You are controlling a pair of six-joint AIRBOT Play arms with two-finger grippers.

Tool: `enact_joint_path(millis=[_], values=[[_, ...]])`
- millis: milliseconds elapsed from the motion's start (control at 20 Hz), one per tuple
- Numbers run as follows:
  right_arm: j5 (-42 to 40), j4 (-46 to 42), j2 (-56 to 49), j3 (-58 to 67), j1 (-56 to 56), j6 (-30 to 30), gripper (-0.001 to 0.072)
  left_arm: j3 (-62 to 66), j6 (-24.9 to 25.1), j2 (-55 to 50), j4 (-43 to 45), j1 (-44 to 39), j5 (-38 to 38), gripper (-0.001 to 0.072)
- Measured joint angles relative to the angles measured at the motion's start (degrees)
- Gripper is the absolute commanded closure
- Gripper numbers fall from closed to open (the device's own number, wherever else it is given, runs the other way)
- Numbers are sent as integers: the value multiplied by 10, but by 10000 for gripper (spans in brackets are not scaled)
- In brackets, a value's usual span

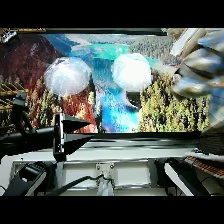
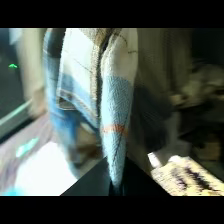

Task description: Fold the clothes and pants, and hang the long-sleeved shirts on hangers.

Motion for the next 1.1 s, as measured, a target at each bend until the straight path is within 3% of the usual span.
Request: enact_joint_path(millis=[500, 1100], values=[[-83, -21, -49, 22, -154, 32, 684, 0, -23, 27, 68, -1, 0, 297], [-316, -5, -152, 23, -350, 77, 684, 0, -123, 28, 185, -1, -1, 299]])
